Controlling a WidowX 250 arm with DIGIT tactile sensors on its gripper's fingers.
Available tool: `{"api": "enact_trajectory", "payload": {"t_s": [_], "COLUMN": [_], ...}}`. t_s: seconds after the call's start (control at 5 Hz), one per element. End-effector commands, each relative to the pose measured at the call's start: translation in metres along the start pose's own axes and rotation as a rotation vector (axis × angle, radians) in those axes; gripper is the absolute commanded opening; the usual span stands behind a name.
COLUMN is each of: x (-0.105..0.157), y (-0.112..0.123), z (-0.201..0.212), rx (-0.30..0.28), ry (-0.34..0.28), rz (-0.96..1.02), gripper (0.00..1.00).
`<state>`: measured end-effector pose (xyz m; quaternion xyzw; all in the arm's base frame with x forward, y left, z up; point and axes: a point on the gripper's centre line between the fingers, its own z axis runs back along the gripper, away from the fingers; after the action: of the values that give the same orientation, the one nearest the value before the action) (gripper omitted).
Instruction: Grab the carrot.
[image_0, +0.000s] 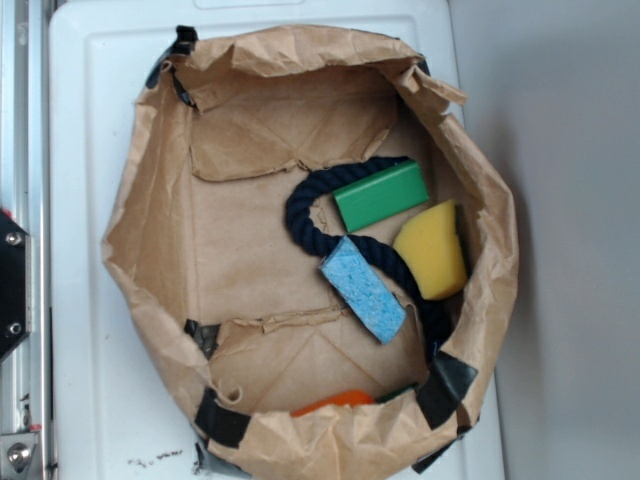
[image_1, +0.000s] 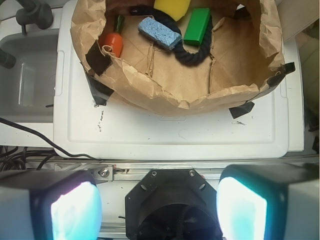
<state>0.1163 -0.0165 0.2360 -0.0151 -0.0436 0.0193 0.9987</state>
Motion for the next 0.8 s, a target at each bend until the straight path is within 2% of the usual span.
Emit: {"api": "enact_trajectory", "payload": {"t_s": [0.0, 0.4, 0.6], "x": [0.000, 0.041, 0.057], "y": [0.000, -0.013, -0.017], "z": [0.000, -0.016, -0.031], "rx": [0.000, 0.019, 0.031], "ry": [0.000, 0.016, -0.003], "rz": [0.000, 0.064, 0.084], "gripper": [1.00, 1.00, 1.00]}}
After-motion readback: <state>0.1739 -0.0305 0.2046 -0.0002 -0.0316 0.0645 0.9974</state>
